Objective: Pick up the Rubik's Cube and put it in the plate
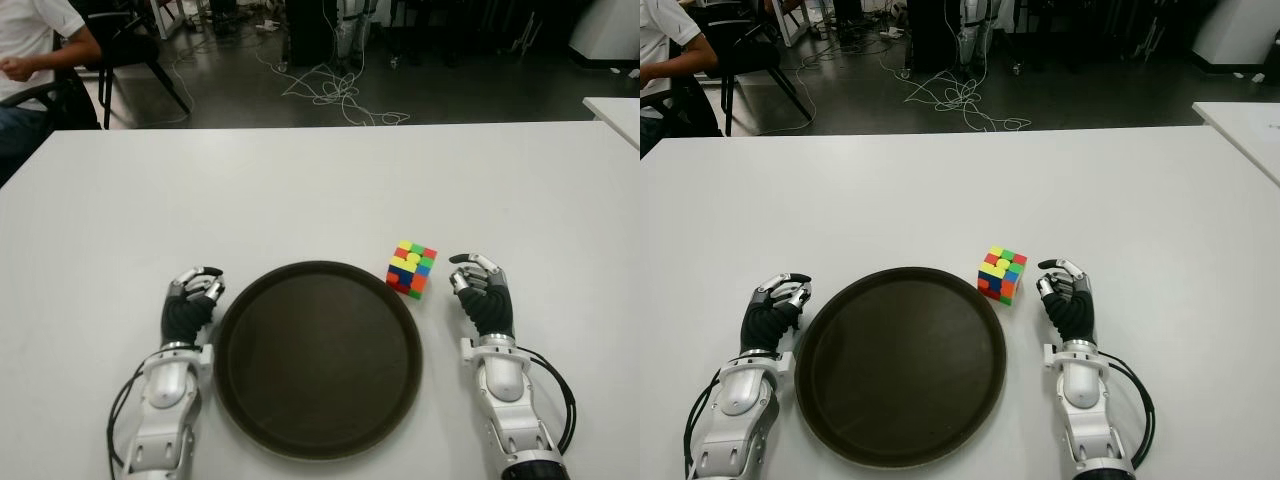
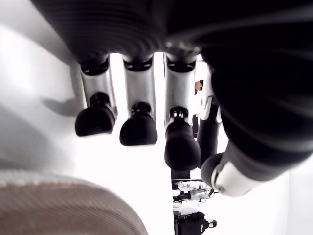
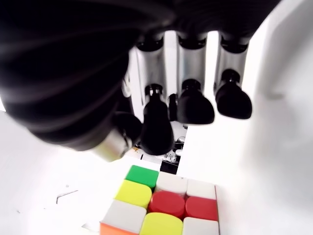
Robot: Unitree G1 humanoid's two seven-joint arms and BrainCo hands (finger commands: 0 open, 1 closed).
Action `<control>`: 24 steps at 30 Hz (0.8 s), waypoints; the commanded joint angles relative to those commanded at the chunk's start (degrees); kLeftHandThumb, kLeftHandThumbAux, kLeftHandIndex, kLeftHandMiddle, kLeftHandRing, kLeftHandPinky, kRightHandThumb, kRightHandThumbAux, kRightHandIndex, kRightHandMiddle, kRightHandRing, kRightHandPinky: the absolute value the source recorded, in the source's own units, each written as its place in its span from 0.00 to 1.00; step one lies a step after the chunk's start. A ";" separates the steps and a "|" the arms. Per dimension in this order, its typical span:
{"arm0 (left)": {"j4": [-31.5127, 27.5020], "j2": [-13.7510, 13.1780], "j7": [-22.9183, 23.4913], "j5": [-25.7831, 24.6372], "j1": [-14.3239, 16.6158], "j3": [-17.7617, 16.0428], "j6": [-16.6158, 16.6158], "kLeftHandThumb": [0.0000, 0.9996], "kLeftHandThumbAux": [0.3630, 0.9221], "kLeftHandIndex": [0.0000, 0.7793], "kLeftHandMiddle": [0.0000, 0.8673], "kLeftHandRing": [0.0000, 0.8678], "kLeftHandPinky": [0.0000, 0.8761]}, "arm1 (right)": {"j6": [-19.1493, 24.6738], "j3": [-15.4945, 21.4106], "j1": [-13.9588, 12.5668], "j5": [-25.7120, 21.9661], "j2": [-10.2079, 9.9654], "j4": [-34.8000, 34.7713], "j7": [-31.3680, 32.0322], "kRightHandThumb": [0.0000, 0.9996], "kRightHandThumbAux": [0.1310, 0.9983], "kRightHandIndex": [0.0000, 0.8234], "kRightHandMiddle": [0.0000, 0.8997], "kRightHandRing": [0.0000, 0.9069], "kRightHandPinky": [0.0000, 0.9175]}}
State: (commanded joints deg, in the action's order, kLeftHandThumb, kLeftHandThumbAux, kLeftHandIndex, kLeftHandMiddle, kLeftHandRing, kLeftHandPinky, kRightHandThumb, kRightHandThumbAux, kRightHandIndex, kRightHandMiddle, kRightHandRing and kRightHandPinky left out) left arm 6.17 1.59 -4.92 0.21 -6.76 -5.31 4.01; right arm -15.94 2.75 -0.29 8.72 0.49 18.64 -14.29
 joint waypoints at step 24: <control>-0.07 0.35 0.23 -0.81 -0.11 -0.31 0.24 0.71 0.61 0.57 0.93 0.94 0.92 | -1.79 -2.55 -0.95 9.39 2.48 -5.62 -4.16 0.16 0.75 0.40 0.46 0.48 0.42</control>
State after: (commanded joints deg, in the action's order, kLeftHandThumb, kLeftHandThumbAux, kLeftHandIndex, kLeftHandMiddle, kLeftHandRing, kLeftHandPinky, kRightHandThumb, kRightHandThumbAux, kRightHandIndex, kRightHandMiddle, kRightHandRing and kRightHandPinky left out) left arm 6.10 1.93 -4.69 -0.60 -6.87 -5.63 4.25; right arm -17.73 0.20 -1.24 18.11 2.97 13.02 -18.44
